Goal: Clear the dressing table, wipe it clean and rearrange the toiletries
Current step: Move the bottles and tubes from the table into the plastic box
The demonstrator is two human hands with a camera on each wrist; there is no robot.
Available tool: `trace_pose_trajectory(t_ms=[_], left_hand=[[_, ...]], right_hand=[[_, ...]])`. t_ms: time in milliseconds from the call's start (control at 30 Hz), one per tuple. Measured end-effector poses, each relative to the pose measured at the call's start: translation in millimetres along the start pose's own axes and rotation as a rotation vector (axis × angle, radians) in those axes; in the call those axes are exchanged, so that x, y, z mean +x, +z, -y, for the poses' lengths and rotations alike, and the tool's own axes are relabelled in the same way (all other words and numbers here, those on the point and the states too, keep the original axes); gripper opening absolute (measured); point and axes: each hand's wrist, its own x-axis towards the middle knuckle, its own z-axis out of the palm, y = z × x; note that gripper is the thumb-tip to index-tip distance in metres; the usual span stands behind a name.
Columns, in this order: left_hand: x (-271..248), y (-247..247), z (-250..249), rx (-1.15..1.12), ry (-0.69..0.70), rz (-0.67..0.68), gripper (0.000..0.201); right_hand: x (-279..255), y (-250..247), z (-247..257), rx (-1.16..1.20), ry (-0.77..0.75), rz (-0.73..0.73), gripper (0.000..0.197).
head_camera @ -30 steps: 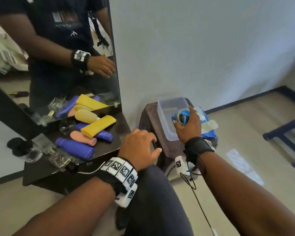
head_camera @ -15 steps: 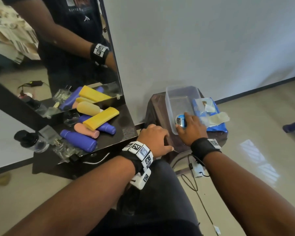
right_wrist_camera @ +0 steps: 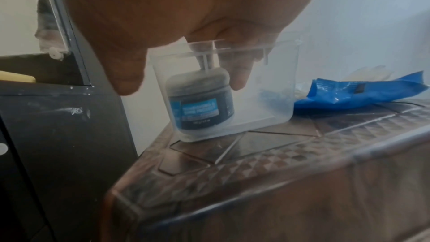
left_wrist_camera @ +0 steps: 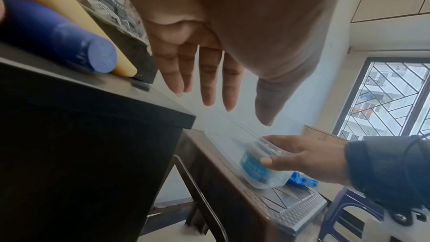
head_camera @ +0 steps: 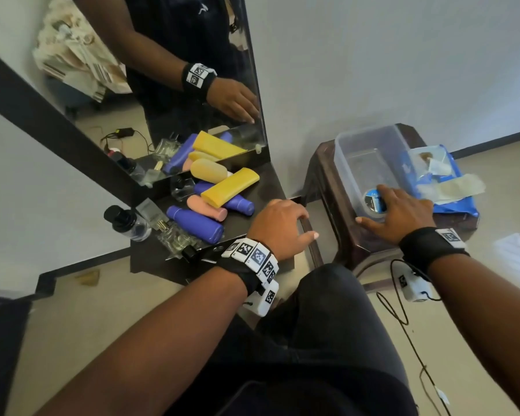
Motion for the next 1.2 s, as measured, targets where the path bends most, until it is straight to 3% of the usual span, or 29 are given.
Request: trace_pose_trajectory(t_ms=[167, 333, 467, 600, 767, 933, 1200], left_hand=[[-5, -14, 19, 0.091, -0.156, -0.116, 0.042], [-4, -29, 39, 0.184, -0.295, -0.059, 0.064], [-5, -37, 45, 0.147, -0.271, -0.116, 0.059], [-7, -57, 53, 0.094, -0.320, -0.210, 0.060], [-13, -71, 71, 0.168, -0.470, -0.117, 0.065], [-17, -66, 80, 0.137, -0.473, -0.163, 0.060], [-25, -58, 92, 0.072, -0.328, -0.408, 0.040]], right_hand=[[-9, -1, -1, -0.027, -0.071, 0.026, 0.088], [-14, -7, 8, 0.036, -0.027, 0.013, 0.097], [-23, -14, 22, 0.140, -0.051, -0.149, 0.083], [-24, -20, 34, 0.194, -0.093, -0.193, 0.072], [-21, -29, 55, 0.191, -0.160, -0.156, 0.058], [-19, -38, 87, 0.216, -0.209, -0.127, 0.034], [-19, -35, 110, 0.277, -0.254, -0.102, 0.033]])
